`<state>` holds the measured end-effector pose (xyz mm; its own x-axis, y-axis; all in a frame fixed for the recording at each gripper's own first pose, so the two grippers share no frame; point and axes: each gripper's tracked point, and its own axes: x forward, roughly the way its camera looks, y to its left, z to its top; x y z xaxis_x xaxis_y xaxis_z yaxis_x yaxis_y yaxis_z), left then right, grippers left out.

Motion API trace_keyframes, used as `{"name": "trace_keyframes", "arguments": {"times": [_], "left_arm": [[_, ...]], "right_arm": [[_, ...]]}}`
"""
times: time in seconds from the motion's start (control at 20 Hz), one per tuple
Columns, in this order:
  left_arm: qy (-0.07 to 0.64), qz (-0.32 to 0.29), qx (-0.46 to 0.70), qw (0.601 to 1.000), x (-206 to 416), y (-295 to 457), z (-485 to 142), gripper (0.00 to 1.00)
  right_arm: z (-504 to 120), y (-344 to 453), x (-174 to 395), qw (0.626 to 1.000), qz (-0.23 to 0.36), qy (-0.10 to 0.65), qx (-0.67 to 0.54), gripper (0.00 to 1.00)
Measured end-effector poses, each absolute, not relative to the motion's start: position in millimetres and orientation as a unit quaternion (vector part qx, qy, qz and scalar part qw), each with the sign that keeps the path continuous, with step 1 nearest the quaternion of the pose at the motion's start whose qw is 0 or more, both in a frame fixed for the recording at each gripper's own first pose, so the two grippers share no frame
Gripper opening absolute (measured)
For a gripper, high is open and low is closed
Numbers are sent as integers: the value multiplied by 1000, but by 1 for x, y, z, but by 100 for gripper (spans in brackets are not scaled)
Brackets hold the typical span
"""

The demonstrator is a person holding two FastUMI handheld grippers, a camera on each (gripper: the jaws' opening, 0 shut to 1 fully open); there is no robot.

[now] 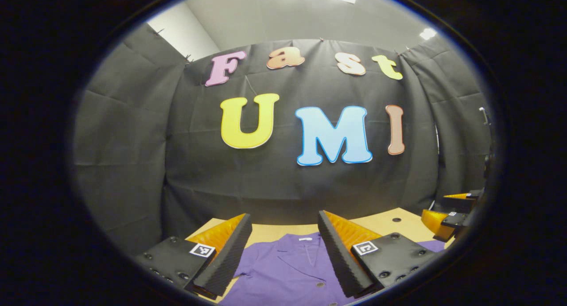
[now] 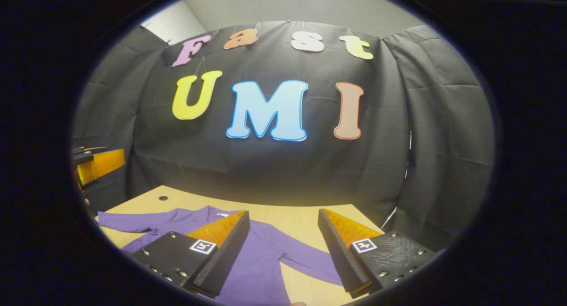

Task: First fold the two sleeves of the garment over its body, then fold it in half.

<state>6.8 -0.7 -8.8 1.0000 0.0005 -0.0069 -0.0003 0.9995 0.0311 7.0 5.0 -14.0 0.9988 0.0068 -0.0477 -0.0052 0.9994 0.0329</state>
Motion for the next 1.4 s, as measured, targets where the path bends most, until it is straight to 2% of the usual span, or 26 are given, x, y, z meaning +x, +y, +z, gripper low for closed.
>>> {"name": "trace_keyframes", "arguments": {"times": [0.55,1.0,1.4], "left_arm": [[10,15,7,1000,8,7,-16,97],[17,18,6,1000,7,-9,-26,97],[23,31,8,999,-1,-24,-32,97]], "right_arm": [[-38,-14,11,998,-19,55,18,96],[-114,-98,-1,979,-118,148,71,96],[-211,-164,-14,937,-195,261,128,96]]}}
